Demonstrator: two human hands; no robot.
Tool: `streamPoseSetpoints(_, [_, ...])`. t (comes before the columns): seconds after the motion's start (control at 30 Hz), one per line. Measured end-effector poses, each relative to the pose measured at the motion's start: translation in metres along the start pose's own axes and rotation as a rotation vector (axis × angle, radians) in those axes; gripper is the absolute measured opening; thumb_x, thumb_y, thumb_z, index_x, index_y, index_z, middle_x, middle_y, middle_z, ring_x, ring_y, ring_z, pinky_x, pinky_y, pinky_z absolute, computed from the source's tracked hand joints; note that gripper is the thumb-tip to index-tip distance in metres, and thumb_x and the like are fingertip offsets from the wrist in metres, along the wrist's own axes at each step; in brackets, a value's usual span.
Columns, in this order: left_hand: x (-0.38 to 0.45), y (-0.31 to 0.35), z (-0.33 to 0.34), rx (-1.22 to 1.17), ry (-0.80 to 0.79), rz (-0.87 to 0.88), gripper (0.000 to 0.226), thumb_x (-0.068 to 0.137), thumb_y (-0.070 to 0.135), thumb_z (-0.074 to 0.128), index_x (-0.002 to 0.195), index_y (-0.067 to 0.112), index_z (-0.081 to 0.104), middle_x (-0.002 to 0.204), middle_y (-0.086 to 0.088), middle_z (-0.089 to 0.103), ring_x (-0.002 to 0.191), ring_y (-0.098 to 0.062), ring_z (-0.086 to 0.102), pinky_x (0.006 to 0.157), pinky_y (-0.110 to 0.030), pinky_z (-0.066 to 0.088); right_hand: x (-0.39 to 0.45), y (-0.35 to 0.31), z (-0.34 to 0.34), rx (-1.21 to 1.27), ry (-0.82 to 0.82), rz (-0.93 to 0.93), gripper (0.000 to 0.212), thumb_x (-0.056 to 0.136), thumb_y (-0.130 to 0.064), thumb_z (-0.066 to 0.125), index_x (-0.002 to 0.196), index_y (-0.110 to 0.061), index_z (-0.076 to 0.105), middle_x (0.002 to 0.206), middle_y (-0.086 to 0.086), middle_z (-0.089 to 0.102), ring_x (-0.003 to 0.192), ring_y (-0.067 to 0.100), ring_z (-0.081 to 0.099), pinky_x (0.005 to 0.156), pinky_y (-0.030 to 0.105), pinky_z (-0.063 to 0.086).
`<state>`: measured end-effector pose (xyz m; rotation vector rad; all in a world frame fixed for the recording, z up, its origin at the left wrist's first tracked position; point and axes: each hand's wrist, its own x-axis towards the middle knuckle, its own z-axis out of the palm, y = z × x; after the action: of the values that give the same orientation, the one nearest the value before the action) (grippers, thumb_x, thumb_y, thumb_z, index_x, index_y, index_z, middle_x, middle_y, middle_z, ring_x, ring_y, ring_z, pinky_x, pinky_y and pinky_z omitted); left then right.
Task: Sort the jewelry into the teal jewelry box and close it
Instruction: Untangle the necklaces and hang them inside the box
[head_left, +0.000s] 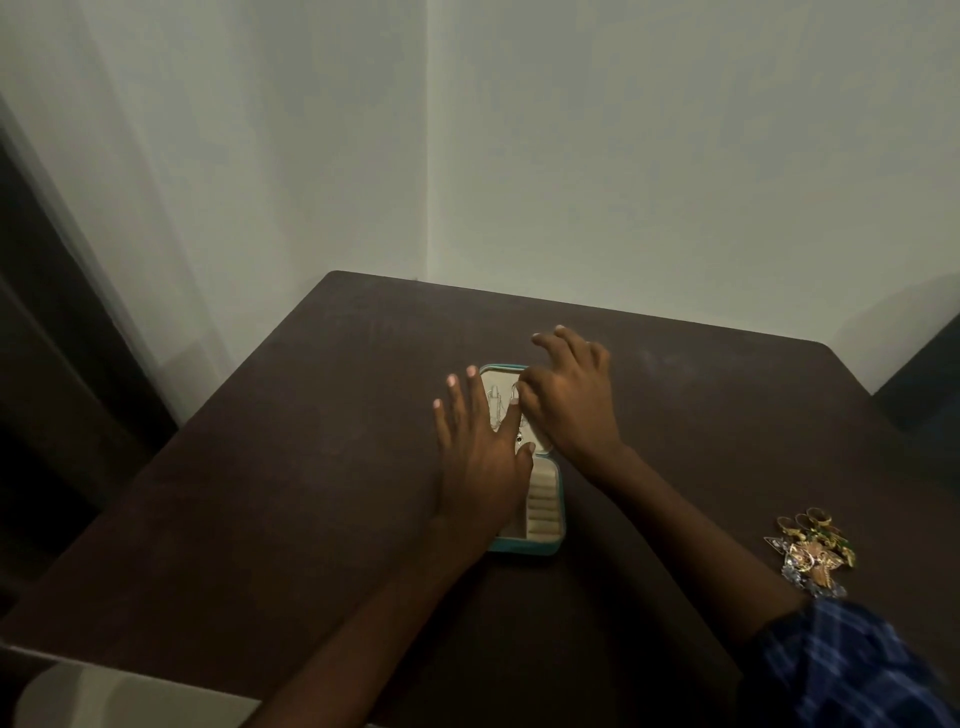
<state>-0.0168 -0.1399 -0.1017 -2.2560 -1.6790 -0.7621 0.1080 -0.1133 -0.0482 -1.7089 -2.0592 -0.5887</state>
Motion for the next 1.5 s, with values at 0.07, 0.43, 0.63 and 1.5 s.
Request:
streamPoseSetpoints(0.07, [-0.001,0.000,0.000,-0.009,-0.003,0.000,0.060,0.075,0.042,0.069,0.129,0.019,0.056,0.144,-0.028,0.035,0.131,-0.049,0.033,0.102,-0.063,0.026,0.000,-0.001,0.001,-0.012,0.002,0.002,0.017,0.081,-0.027,0.059,0.075,-0.018,0.073,0.121,0.009,0.062,0.123,0.030,0.047,0.094,0.042,0.026])
streamPoseSetpoints(0.43, [-0.003,0.000,-0.002,-0.064,0.011,0.019,0.035,0.075,0.037,0.071,0.104,0.017,0.069,0.144,-0.029,0.035,0.131,-0.050,0.032,0.103,-0.063,0.024,-0.002,0.002,0.005,0.041,0.048,0.047,0.011,0.080,-0.024,0.065,0.078,-0.015,0.070,0.119,0.009,0.062,0.122,0.029,0.048,0.093,0.040,0.026])
streamPoseSetpoints(0.63, [-0.004,0.001,-0.003,-0.084,0.025,-0.003,0.033,0.080,0.030,0.059,0.109,0.015,0.064,0.144,-0.028,0.034,0.133,-0.048,0.031,0.104,-0.061,0.023,-0.012,0.007,-0.001,0.141,0.076,0.122,0.010,0.081,-0.025,0.065,0.081,-0.015,0.067,0.121,0.009,0.061,0.124,0.027,0.044,0.095,0.038,0.023])
streamPoseSetpoints(1.5, [-0.031,-0.009,-0.051,-0.441,-0.023,-0.209,0.035,0.094,0.016,0.043,0.129,0.017,0.048,0.157,-0.012,0.009,0.145,-0.027,-0.006,0.116,-0.040,-0.009,-0.106,-0.004,-0.047,0.325,-0.066,0.262,0.017,0.087,-0.039,0.059,0.092,-0.024,0.066,0.102,-0.004,0.062,0.103,0.015,0.050,0.086,0.028,0.026])
